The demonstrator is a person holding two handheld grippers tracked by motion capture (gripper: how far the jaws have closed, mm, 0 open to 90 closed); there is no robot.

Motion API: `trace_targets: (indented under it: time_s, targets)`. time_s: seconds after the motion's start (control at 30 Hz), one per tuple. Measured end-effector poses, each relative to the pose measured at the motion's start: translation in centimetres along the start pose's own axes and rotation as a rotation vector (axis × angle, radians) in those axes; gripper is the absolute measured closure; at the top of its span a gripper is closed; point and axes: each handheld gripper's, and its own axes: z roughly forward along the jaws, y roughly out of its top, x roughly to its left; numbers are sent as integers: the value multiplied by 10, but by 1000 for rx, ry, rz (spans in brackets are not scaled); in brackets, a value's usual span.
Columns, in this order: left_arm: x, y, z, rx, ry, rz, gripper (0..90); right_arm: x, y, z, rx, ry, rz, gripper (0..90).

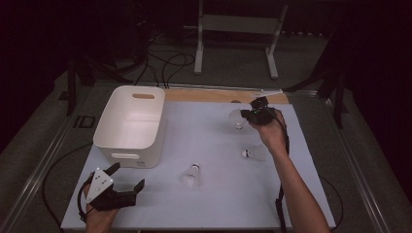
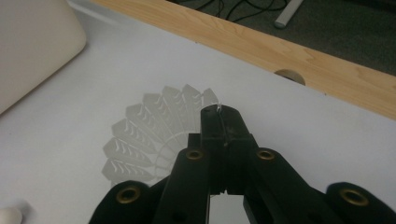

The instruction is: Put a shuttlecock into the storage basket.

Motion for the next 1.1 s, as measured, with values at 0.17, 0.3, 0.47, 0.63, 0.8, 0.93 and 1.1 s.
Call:
trace_targets:
  time_s: [0.17,0.3,0.47,0.63,0.8,0.93,1.1]
  targets:
    - [0,0,0,-2,0,-1,0,4,2,-2,-23,22,3,897]
    - [0,0,-1,-3,-1,-1,0,6,3,-3,-33,29,8,897]
    - [0,0,-1,-3,0,0,0,11,6,-7,-58,39,4,896]
    - [0,0,-1,-3,-1,0,0,14,9,-10,-75,49,3,896]
    - [0,0,-1,-3,-1,2,0,19,13,-13,-91,58,-3,896]
    - [0,0,-1,-3,-2,2,0,22,15,-15,-98,65,-8,895]
    - [0,0,-1,-2,-2,2,0,25,17,-16,-108,67,-10,895]
